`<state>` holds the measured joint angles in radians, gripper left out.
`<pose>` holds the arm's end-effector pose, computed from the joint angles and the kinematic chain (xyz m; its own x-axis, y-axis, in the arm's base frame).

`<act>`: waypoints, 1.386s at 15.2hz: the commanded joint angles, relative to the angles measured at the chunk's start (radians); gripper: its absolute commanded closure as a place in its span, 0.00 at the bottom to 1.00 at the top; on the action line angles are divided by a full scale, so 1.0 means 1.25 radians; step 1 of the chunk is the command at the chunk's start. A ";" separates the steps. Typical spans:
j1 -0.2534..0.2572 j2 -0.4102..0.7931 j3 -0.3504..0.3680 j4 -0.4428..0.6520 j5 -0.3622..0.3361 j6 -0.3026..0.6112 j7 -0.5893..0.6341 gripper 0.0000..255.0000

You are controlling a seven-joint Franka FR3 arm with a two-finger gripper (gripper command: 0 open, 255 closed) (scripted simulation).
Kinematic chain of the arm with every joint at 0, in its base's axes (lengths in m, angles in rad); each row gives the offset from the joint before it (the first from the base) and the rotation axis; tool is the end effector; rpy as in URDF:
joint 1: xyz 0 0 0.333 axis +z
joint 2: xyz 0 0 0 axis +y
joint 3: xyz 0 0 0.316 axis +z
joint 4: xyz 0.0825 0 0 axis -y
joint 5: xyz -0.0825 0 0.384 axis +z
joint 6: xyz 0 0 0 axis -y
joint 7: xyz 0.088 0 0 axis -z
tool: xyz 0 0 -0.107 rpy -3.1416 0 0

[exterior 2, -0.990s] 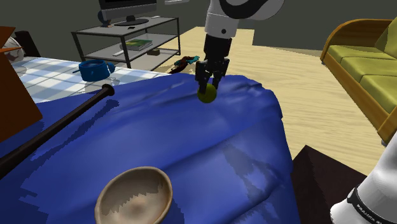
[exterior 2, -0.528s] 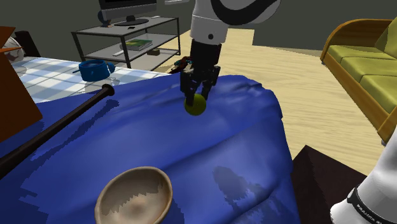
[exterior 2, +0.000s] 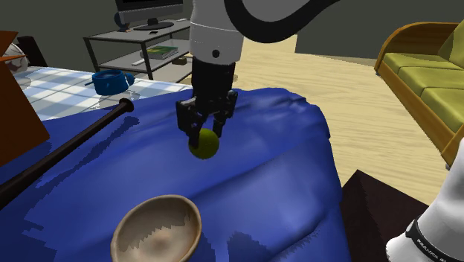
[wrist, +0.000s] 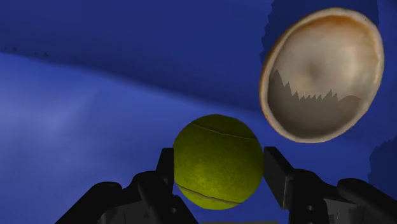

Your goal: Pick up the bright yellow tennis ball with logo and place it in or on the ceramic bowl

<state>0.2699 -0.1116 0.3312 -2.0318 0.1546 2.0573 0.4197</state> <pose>0.4369 0.3159 0.5053 0.9910 0.1124 0.0727 0.1224 -0.9809 -0.1512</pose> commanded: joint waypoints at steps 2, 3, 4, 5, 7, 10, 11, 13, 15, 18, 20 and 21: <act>0.025 0.031 0.036 0.030 -0.017 0.007 0.069 1.00; 0.033 0.042 0.047 0.043 -0.025 0.008 0.092 1.00; 0.041 0.055 0.058 0.056 -0.033 0.008 0.115 1.00; 0.050 0.068 0.069 0.070 -0.042 0.008 0.138 1.00; 0.069 0.097 0.089 0.102 -0.062 0.006 0.184 1.00; 0.100 0.147 0.116 0.158 -0.098 -0.001 0.255 1.00; 0.112 0.165 0.124 0.178 -0.112 -0.004 0.279 1.00; 0.118 0.175 0.126 0.178 -0.118 0.005 0.288 1.00; 0.118 0.179 0.126 0.161 -0.120 0.026 0.289 1.00; 0.119 0.186 0.126 0.137 -0.124 0.056 0.290 1.00; 0.120 0.192 0.125 0.121 -0.127 0.077 0.292 1.00; 0.120 0.195 0.125 0.114 -0.129 0.087 0.292 1.00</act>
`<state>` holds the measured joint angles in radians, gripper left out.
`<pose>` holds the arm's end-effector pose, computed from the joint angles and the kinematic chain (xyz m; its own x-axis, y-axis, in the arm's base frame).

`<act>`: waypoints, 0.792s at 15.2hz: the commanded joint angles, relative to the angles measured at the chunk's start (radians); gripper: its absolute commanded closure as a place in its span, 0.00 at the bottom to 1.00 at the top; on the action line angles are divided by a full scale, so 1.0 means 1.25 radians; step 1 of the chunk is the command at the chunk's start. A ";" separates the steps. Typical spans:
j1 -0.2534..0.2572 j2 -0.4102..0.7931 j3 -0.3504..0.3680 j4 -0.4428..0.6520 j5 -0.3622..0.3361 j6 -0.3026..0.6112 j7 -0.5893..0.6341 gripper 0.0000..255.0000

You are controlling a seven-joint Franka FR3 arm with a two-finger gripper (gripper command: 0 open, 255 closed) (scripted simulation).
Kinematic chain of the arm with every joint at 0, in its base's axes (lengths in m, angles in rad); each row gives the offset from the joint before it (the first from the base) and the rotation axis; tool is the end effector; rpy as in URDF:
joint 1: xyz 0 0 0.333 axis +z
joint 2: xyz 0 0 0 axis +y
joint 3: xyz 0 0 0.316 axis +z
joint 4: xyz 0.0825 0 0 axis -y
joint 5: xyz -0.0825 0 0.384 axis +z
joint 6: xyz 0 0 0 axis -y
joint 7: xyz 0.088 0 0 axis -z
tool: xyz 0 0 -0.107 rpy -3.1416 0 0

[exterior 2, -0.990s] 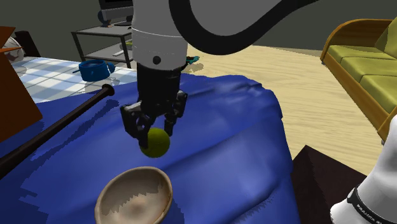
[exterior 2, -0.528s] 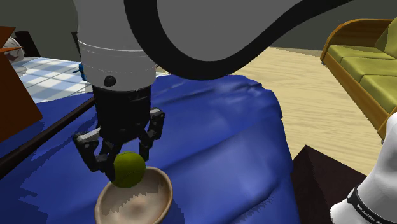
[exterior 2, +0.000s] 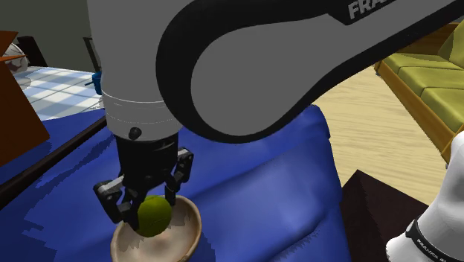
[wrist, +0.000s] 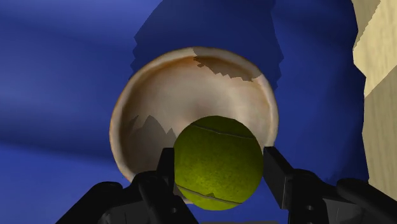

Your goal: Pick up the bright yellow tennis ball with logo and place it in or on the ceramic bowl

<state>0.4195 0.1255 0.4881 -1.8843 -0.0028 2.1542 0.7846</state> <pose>0.3799 0.4705 0.4630 0.9913 0.1104 0.0722 0.1203 -0.9811 -0.1514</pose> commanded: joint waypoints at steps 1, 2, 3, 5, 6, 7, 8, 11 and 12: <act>0.001 0.009 -0.001 -0.011 -0.005 0.019 0.001 1.00; 0.001 0.012 -0.001 -0.018 -0.007 0.029 0.002 1.00; 0.002 0.016 -0.001 -0.025 -0.009 0.039 0.003 1.00; 0.003 0.025 -0.002 -0.039 -0.014 0.061 0.006 1.00; 0.003 0.024 -0.002 -0.039 -0.014 0.061 0.006 1.00; 0.003 0.025 -0.002 -0.039 -0.014 0.061 0.006 1.00; 0.003 0.025 -0.002 -0.039 -0.014 0.061 0.006 1.00; 0.003 0.025 -0.002 -0.039 -0.014 0.061 0.006 1.00; 0.003 0.025 -0.002 -0.039 -0.014 0.061 0.006 1.00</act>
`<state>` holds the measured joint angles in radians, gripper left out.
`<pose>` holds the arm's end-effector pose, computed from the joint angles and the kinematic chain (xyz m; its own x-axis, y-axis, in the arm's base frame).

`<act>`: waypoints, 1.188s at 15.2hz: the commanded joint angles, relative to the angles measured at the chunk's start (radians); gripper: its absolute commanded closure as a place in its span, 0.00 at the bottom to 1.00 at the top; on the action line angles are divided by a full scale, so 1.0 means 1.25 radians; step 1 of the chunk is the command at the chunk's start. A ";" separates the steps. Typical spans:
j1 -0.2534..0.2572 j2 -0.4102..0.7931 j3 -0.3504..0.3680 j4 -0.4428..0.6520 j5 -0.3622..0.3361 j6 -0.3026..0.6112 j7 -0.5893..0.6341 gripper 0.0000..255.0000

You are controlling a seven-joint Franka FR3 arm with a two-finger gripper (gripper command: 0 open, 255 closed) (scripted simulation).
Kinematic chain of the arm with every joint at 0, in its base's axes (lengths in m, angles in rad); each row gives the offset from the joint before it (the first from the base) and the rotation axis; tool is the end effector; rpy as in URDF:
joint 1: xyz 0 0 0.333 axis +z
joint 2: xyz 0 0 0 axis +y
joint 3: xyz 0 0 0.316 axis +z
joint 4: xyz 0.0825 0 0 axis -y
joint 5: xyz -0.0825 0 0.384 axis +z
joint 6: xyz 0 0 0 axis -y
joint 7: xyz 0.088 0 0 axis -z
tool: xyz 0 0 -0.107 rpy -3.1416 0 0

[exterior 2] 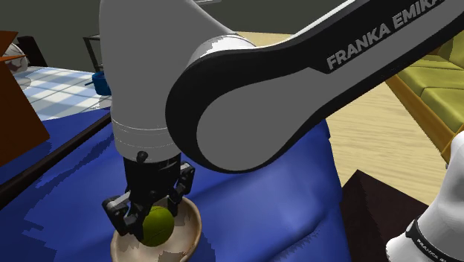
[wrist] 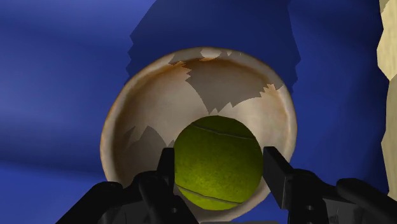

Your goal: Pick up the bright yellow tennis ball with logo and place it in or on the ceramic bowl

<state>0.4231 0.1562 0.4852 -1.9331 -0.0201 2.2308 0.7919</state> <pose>0.3810 0.4709 0.4306 0.9912 0.1105 0.0726 0.1205 -0.9810 -0.1517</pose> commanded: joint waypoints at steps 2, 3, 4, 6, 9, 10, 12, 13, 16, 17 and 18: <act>0.000 0.000 0.000 0.000 0.000 0.000 0.000 0.00; 0.000 0.000 0.000 0.000 0.000 0.000 0.000 0.00; 0.000 0.000 0.000 0.000 0.000 0.000 0.000 0.00; 0.000 0.000 0.000 0.000 0.000 0.000 0.000 0.00; -0.009 -0.043 0.002 0.032 0.025 -0.070 -0.017 0.00; -0.011 -0.053 0.002 0.042 0.031 -0.089 -0.020 0.00; -0.011 -0.053 0.001 0.042 0.031 -0.089 -0.020 0.00; -0.011 -0.053 0.001 0.042 0.031 -0.089 -0.020 0.00; -0.011 -0.053 0.001 0.042 0.031 -0.089 -0.020 0.00; -0.011 -0.053 0.001 0.042 0.031 -0.089 -0.020 0.00; -0.011 -0.053 0.001 0.042 0.031 -0.089 -0.020 0.00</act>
